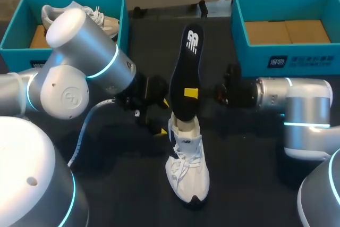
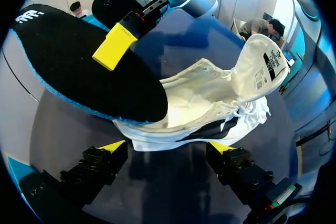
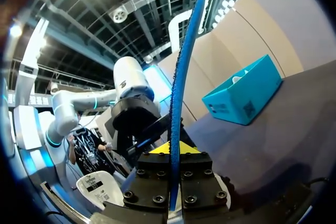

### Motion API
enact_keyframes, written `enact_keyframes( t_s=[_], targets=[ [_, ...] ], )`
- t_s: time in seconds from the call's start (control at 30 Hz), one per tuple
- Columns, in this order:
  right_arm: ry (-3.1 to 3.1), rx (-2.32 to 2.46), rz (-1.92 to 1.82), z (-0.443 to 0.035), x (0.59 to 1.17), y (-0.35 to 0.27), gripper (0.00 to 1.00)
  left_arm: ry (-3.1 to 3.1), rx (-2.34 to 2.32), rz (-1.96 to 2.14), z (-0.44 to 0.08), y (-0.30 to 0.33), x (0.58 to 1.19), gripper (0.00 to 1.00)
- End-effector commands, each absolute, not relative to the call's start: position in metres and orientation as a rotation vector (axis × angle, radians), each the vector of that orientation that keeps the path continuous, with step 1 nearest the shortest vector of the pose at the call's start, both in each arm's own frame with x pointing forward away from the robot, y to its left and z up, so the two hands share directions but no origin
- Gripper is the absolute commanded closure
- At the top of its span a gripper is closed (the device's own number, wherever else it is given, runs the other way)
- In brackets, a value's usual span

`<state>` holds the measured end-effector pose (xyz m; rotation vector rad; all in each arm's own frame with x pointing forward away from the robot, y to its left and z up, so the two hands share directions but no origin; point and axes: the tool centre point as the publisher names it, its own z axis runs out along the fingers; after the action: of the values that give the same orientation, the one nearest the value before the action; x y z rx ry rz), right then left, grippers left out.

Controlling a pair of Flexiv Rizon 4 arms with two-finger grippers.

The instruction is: Take the shoe out of the shoebox, open the shoe tongue, remove and reinsert the insole, then place the shoe into the shoebox

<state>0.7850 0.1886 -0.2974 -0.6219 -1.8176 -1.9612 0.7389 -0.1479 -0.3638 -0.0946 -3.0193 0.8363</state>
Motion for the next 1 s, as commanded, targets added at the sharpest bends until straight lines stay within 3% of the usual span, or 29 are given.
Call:
enact_keyframes(
  t_s=[0.03,1.0],
  targets=[
    [-1.825,-0.608,-1.957,-0.300,0.784,0.189,1.00,-3.022,-0.094,0.837,-0.365,-0.148,0.738,0.00],
    [-1.895,-0.554,-1.867,-0.322,0.765,0.193,1.00,-3.022,-0.094,0.837,-0.365,-0.148,0.738,0.00]
  ],
)
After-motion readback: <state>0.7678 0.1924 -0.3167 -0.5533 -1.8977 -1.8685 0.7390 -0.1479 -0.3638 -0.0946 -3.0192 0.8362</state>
